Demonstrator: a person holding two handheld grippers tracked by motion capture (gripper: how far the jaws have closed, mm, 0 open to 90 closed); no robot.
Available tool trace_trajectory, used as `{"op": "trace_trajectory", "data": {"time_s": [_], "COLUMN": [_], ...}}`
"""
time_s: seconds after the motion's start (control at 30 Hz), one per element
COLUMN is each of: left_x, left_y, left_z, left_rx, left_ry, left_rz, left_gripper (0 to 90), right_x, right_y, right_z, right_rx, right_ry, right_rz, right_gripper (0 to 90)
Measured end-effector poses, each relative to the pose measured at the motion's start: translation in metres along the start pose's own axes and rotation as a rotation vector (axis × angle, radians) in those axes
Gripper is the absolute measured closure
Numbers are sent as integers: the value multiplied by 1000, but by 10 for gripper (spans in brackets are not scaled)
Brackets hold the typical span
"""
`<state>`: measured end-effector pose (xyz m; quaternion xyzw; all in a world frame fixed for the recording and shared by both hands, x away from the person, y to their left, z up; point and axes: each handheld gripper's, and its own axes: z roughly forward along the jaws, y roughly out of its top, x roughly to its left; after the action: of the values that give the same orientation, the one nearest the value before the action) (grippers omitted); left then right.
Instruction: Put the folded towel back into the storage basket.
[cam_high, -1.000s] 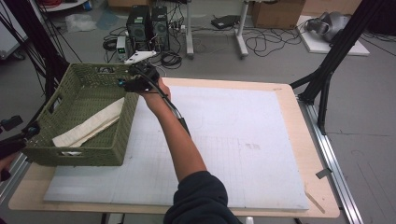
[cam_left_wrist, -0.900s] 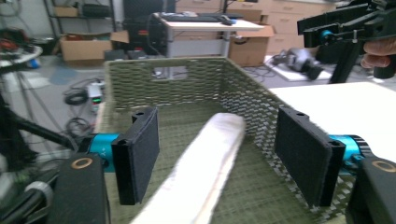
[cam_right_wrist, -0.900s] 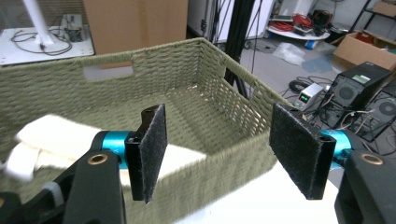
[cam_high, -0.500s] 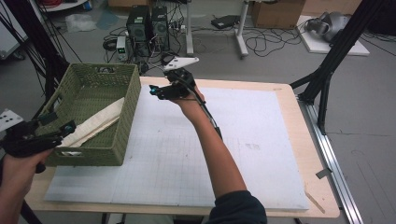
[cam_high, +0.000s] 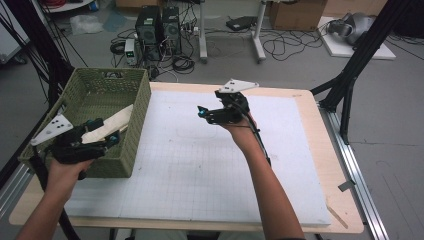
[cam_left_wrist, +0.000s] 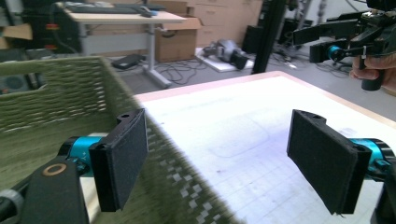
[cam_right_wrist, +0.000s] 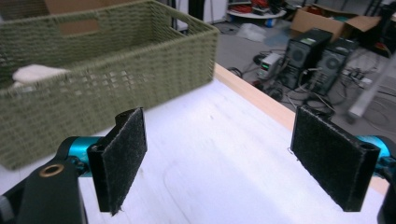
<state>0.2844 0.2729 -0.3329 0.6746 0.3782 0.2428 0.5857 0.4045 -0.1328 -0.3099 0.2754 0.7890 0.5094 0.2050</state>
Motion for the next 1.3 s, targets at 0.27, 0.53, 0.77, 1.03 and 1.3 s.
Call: {"op": "trace_trajectory", "data": {"time_s": [0.27,0.53,0.77,1.03,1.3], "left_x": [-27,-54,-79,-97,-99], "left_y": [-3,-8,-12,-33,-57], "left_z": [32,57,73,95,102], "left_rx": [20,48,57,76,88], "left_ry": [-88,-144,-200,-218,-220], "left_rz": [18,37,69,79,92], "left_gripper": [217,217,215,217,220], "right_x": [-8,-13,-12,-10,-3], "right_y": [-30,-66,-94,-126,-156], "right_z": [-42,-81,-111,-141,-154], "right_rx": [15,24,32,54,77], "right_ry": [-60,-127,-177,-249,-292], "right_rz": [21,50,63,61,90], "right_gripper": [148,120,118,117,117]}}
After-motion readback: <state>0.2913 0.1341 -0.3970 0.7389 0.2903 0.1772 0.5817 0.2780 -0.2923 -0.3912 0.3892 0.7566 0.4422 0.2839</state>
